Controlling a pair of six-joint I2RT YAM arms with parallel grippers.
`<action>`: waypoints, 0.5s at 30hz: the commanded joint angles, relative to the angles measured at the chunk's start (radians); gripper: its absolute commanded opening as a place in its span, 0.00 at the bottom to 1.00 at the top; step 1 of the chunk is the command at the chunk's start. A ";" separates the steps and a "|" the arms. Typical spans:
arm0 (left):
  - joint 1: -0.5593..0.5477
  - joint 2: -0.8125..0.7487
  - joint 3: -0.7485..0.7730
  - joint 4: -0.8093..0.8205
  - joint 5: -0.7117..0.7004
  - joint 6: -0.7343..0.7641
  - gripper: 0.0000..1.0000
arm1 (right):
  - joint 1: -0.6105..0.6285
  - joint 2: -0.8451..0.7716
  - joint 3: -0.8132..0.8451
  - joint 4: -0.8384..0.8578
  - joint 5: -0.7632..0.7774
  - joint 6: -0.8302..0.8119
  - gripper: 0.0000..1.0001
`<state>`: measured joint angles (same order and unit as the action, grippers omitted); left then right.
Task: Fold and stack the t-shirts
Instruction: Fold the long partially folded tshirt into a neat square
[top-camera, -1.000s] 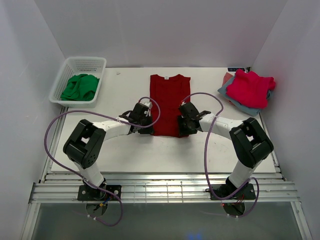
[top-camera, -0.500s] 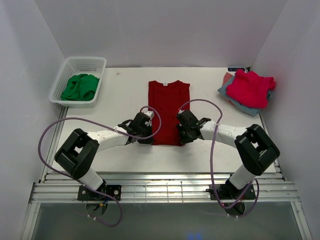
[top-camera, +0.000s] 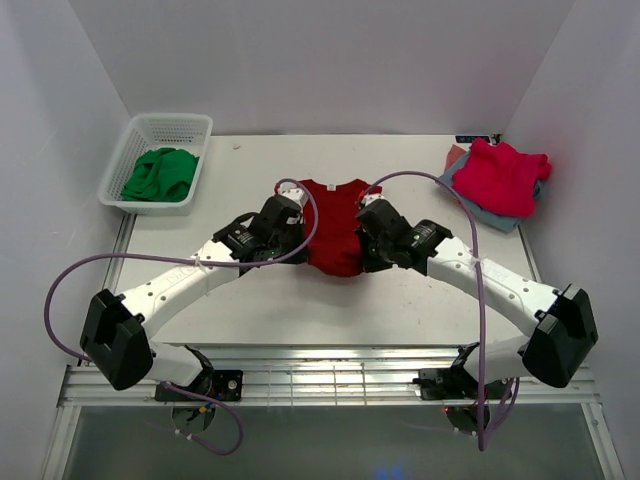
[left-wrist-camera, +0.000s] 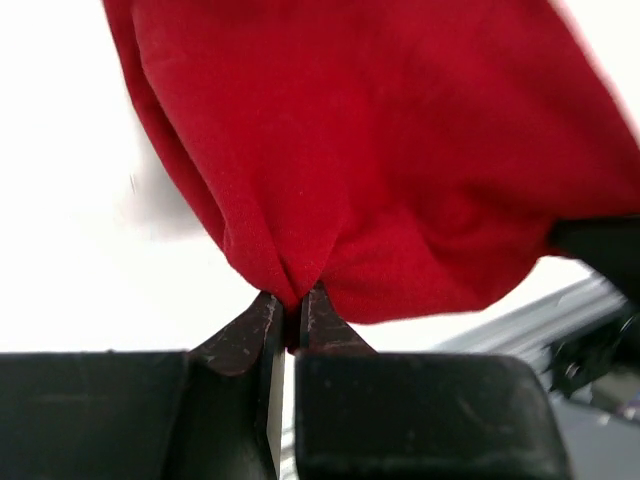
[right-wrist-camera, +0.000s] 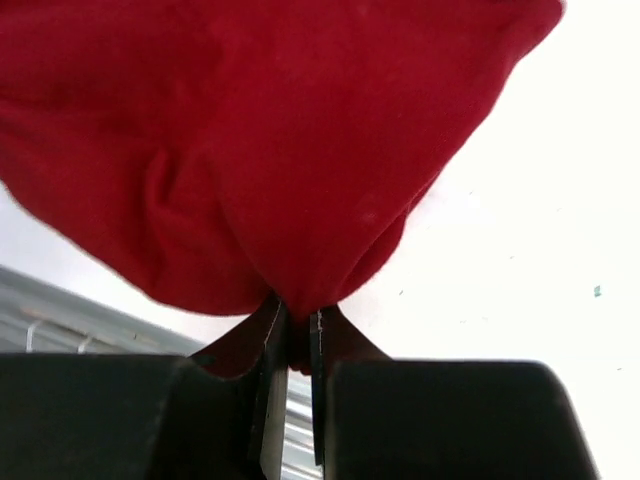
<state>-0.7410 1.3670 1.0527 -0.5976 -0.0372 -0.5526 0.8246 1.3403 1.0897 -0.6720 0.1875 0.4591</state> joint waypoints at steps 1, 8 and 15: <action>0.005 -0.006 0.075 0.013 -0.108 0.028 0.00 | -0.004 0.060 0.081 -0.049 0.125 -0.039 0.08; 0.022 0.058 0.050 0.171 -0.197 0.057 0.00 | -0.018 0.244 0.183 0.003 0.263 -0.088 0.08; 0.043 0.127 0.027 0.335 -0.219 0.105 0.00 | -0.071 0.393 0.314 0.040 0.339 -0.146 0.08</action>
<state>-0.7124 1.4857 1.0698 -0.3748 -0.2108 -0.4843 0.7753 1.7023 1.3174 -0.6697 0.4313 0.3584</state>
